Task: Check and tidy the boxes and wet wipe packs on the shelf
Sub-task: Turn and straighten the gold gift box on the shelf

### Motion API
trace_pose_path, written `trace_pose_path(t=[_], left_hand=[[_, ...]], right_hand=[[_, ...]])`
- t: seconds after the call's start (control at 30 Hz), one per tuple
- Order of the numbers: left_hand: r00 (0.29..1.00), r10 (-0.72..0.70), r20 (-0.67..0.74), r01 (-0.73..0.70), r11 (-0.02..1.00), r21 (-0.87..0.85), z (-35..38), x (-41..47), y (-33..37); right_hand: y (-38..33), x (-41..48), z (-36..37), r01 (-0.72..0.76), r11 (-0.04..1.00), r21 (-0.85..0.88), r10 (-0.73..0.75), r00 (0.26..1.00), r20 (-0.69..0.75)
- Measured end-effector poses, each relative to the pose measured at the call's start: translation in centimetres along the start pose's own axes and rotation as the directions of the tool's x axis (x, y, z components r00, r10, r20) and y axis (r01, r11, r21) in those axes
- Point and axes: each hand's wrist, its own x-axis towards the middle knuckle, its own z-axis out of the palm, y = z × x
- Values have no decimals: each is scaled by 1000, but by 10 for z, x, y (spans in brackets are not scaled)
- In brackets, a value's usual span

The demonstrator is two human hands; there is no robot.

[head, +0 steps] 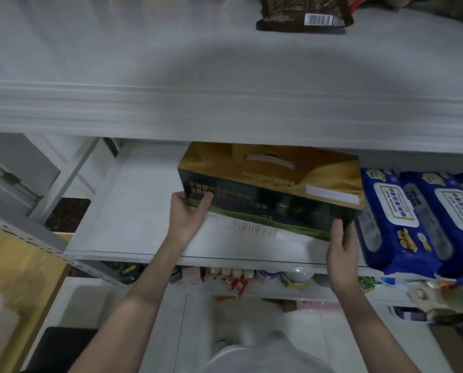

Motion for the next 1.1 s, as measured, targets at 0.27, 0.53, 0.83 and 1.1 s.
trace_pose_path(t=[0.27,0.53,0.83,1.1], left_hand=[[997,13,82,-19,997,69,-19,-54,-44],[985,37,166,-39,999,13,-13,-55,-25],[997,-70,13,71,982,-176,-15,-62,52],[975,-130,179,145,986,-77,-23,-43,77]], right_hand=[[10,26,-25,-72,991,-114,83,992,97],[3,18,-34,-131,987,-91,149,960,238],[-48,40,-49,-90,989,120,70,985,158],[-65,67,-36,-169,966,197,141,979,150]])
